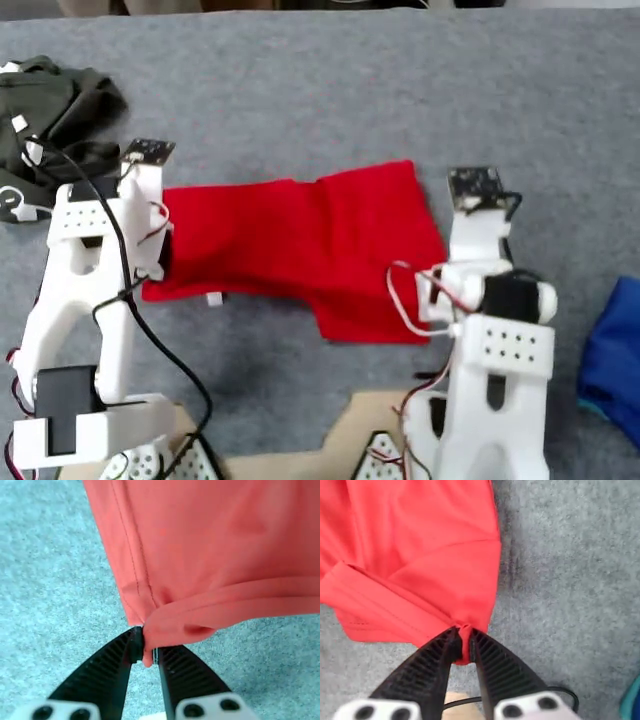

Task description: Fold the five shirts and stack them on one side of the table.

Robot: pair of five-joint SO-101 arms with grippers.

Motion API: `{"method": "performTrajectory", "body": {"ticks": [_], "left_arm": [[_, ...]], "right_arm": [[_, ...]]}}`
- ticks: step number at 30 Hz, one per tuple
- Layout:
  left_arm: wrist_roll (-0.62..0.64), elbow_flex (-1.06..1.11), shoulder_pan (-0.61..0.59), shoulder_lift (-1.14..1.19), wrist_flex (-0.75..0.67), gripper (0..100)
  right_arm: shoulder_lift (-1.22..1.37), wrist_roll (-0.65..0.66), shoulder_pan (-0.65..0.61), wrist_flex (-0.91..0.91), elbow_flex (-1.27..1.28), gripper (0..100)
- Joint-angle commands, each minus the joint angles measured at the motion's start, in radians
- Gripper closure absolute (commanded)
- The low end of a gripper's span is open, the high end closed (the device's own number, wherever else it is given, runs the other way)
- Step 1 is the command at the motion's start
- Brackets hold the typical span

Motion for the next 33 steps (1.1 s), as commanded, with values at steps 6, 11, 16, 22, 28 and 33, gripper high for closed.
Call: {"method": "performTrajectory", "body": {"ticks": [6, 11, 16, 22, 28, 33], "left_arm": [[-0.005, -0.003, 0.009, -0.036, -0.012, 98], [-0.006, -0.003, 0.006, -0.036, -0.012, 98], [-0.006, -0.003, 0.005, -0.036, -0.012, 98], [-0.006, 0.000, 0.009, -0.036, -0.006, 98], [-0.005, -0.014, 0.003, -0.036, 0.052, 86], [-0.008, -0.075, -0.021, -0.042, 0.127, 74]], "right_arm": [[-0.028, 0.003, 0.018, -0.153, 0.147, 99.5], [-0.027, 0.008, 0.018, -0.167, 0.168, 99.5], [-0.030, 0.080, 0.012, -0.160, 0.180, 99.4], [-0.031, 0.163, 0.016, -0.112, 0.182, 96.6], [-0.033, 0.164, 0.016, -0.110, 0.168, 86.2], [-0.033, 0.164, 0.013, -0.040, 0.067, 85.7]]}}
